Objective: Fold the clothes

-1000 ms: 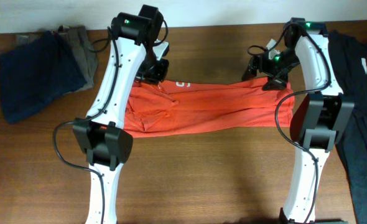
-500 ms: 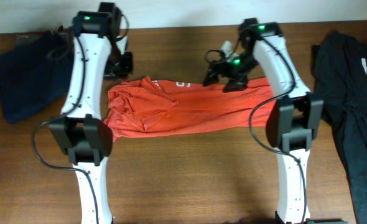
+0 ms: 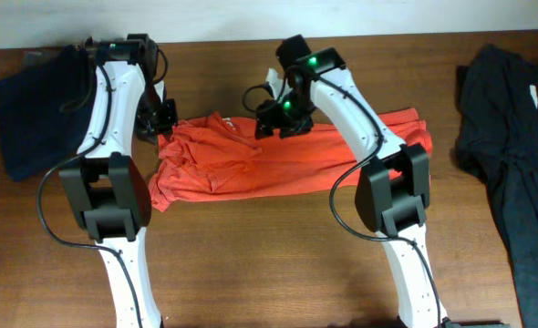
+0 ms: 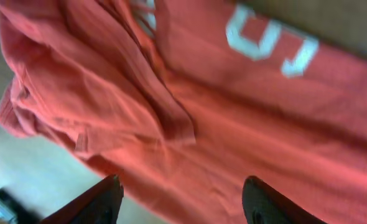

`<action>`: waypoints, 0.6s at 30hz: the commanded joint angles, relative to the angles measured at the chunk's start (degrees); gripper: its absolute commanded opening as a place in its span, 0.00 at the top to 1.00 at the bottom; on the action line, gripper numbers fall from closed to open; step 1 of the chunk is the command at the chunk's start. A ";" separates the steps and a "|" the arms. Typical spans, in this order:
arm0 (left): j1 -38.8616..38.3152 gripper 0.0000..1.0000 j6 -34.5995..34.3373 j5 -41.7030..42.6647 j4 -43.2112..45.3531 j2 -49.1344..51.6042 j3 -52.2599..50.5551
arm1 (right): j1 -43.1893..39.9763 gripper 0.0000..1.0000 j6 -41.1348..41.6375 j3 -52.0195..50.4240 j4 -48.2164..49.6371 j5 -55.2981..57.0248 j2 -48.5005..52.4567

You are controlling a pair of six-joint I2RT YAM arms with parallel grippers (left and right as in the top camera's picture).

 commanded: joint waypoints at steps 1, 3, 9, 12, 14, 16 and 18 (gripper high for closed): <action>0.48 0.72 -0.76 0.72 0.66 -1.01 -0.66 | 1.46 0.34 -3.43 0.09 3.78 2.84 -0.85; 0.50 0.72 -0.74 0.59 0.90 -1.01 -0.66 | 2.12 0.38 -4.33 0.09 5.64 2.93 -0.85; 1.97 0.60 -1.18 0.61 2.32 -1.01 -0.66 | 4.24 0.42 -9.11 0.02 8.31 4.79 -0.02; 3.74 0.44 -3.54 0.61 2.62 -1.01 -0.66 | 5.53 0.41 -10.40 -0.02 8.35 6.27 0.94; 5.07 0.44 -4.63 0.63 2.69 -1.01 -0.66 | 6.45 0.41 -11.30 -0.02 8.37 6.69 1.44; 6.51 0.41 -5.84 0.63 2.67 -1.01 -0.66 | 7.39 0.41 -11.67 -0.02 8.44 6.93 1.70; 7.96 0.16 -6.99 0.61 2.67 -1.01 -0.66 | 8.22 0.41 -11.63 -0.02 8.48 7.08 1.84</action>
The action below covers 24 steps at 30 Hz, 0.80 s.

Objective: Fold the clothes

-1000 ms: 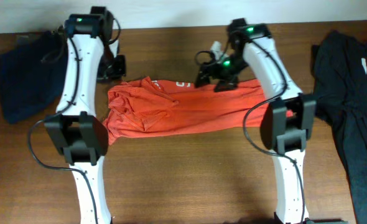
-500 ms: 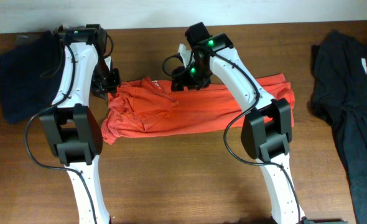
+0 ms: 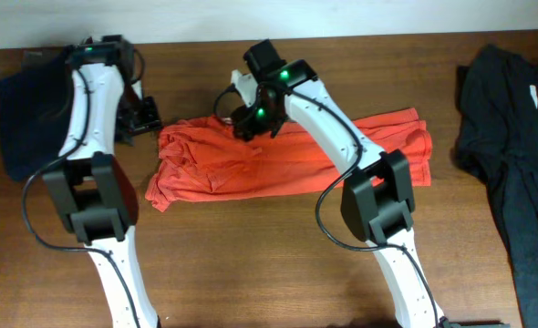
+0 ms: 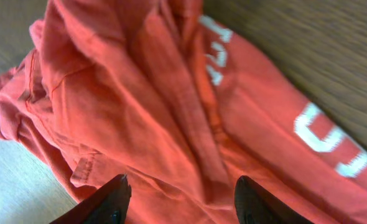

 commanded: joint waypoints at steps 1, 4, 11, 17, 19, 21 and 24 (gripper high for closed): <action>3.02 0.01 -3.96 0.20 0.22 -1.01 -0.37 | 1.97 0.40 -1.57 -0.07 0.13 2.08 1.70; 5.14 0.01 -5.05 0.22 0.31 -1.01 -0.37 | 3.10 0.40 -1.57 -0.13 0.11 5.07 2.78; 8.46 0.01 -5.20 0.22 0.00 -1.01 -0.37 | 3.74 0.40 -1.55 -0.13 1.99 5.68 3.96; 8.70 0.01 -5.18 0.22 0.02 -1.01 -0.37 | 3.74 0.40 -2.21 -0.13 3.19 5.66 4.66; 8.70 0.01 -5.20 0.22 0.04 -1.01 -0.37 | 3.74 0.40 -2.21 -0.13 3.43 5.66 4.83; 8.70 0.01 -5.20 0.22 0.04 -1.01 -0.37 | 3.74 0.40 -2.19 -0.13 3.78 5.64 4.96; 8.70 0.01 -5.18 0.22 0.00 -1.01 -0.37 | 3.74 0.42 -2.19 -0.13 4.24 5.62 5.27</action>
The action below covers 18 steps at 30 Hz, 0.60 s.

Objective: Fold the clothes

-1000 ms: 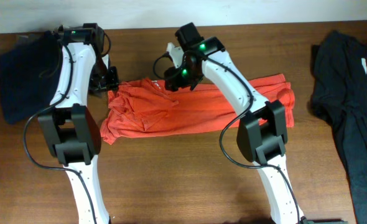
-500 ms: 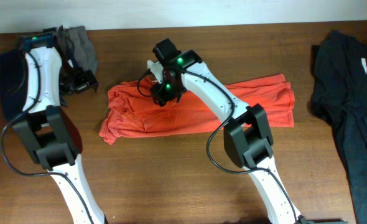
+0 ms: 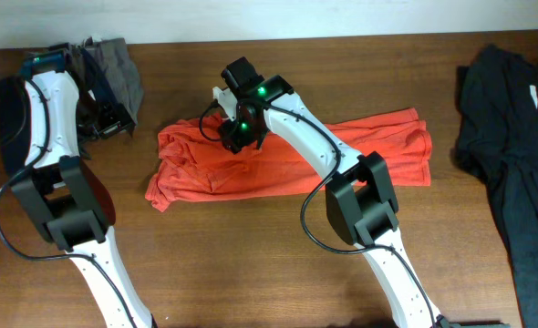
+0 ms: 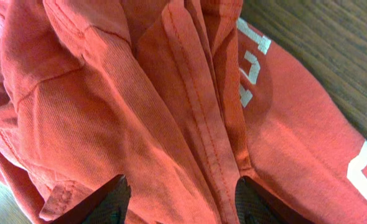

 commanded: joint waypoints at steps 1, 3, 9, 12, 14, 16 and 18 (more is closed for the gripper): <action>0.09 0.01 -0.79 0.22 -0.09 -1.01 -0.37 | 0.26 0.45 -0.46 -0.09 0.24 0.70 1.90; 0.09 0.01 -0.79 0.22 -0.07 -1.01 -0.37 | 0.26 0.49 -0.46 -0.09 0.24 0.70 1.90; 0.09 0.01 -0.79 0.22 -0.09 -1.01 -0.37 | 0.26 0.56 -0.44 -0.09 0.22 0.28 1.90; 0.09 0.01 -0.79 0.22 -0.07 -1.01 -0.37 | 0.26 0.64 -0.42 -0.09 0.20 0.04 1.90; 0.09 0.01 -0.79 0.22 -0.07 -1.01 -0.37 | 0.26 0.68 -0.42 -0.09 0.17 0.04 1.90; 0.09 0.01 -0.79 0.22 -0.07 -1.01 -0.37 | 0.26 0.73 -0.24 -0.09 0.04 0.04 1.90; 0.09 0.01 -0.79 0.22 -0.07 -1.01 -0.37 | 0.26 0.82 -0.20 -0.09 -0.22 -0.39 1.90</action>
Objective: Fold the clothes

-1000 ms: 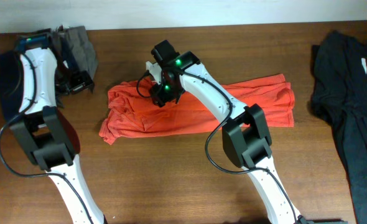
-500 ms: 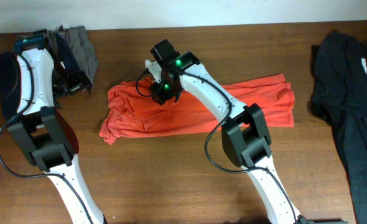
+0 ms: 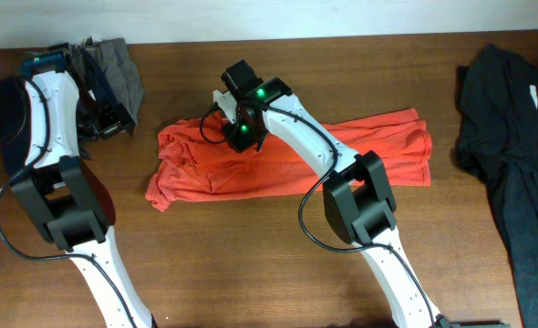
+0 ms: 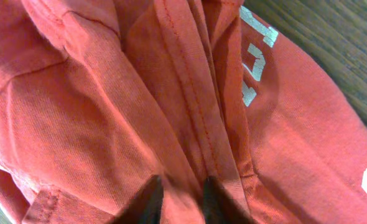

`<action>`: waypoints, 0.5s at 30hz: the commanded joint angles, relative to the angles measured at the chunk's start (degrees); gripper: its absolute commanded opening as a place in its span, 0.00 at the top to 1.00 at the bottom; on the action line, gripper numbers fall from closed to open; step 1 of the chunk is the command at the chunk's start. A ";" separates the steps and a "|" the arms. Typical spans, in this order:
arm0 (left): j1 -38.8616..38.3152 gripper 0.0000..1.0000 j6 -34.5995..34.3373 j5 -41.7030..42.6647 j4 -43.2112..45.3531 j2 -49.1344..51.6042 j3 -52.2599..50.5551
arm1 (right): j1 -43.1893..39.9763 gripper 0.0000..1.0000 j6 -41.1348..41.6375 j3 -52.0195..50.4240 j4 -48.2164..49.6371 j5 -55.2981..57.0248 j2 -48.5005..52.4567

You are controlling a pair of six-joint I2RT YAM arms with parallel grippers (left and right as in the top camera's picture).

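The crumpled red shirt [image 3: 287, 159] lies spread across the middle of the table. In the overhead view my right gripper [image 3: 240, 137] is down on its upper left part. The right wrist view shows the red shirt [image 4: 90, 106] filling the frame, with white lettering [image 4: 255, 56] at the upper right. There my right gripper [image 4: 182, 190] is shut on a raised seam fold, its dark fingers [image 4: 151, 200] close together. My left gripper [image 3: 108, 126] is off to the far left, away from the shirt; its jaws are too small to read.
A dark navy and grey garment [image 3: 114, 68] sits at the back left corner beside my left arm. A heap of black clothes [image 3: 511, 137] lies along the right edge. The wooden table [image 3: 251, 264] shows bare in front of the shirt.
My right gripper's fingers, wide apart over the seam fold before, now stand close together pinching that fold. The left arm and the shirt lie as they were.
My right gripper was open above the shirt's middle, the left one at the shirt's left edge. The right then stood further left over the bunched folds, and the left arm went to the back left corner. Now the right is shut on a seam fold.
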 commanded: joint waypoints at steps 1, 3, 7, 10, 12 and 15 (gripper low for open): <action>0.09 0.01 -0.79 0.20 -0.09 -1.01 -0.37 | 0.26 0.85 -0.11 -0.09 -0.26 -1.05 0.74; 0.09 0.01 -0.79 0.20 -0.07 -1.01 -0.37 | 0.26 0.96 -0.04 -0.09 -0.39 -2.38 0.74; 0.09 0.01 -0.79 0.20 -0.09 -1.01 -0.37 | 0.26 0.96 1.42 -0.07 -0.70 -2.73 0.72; 0.09 0.01 -0.79 0.20 -0.09 -1.01 -0.37 | 0.26 0.96 1.42 -0.07 -1.81 -3.54 0.35; 0.09 0.01 -0.79 0.20 -0.09 -1.01 -0.37 | 0.26 0.96 1.42 -0.04 -2.43 -5.46 -0.37; 0.04 0.01 -0.79 0.20 -0.09 -1.01 -0.37 | 0.26 0.96 1.88 -0.02 -2.73 -9.16 -2.12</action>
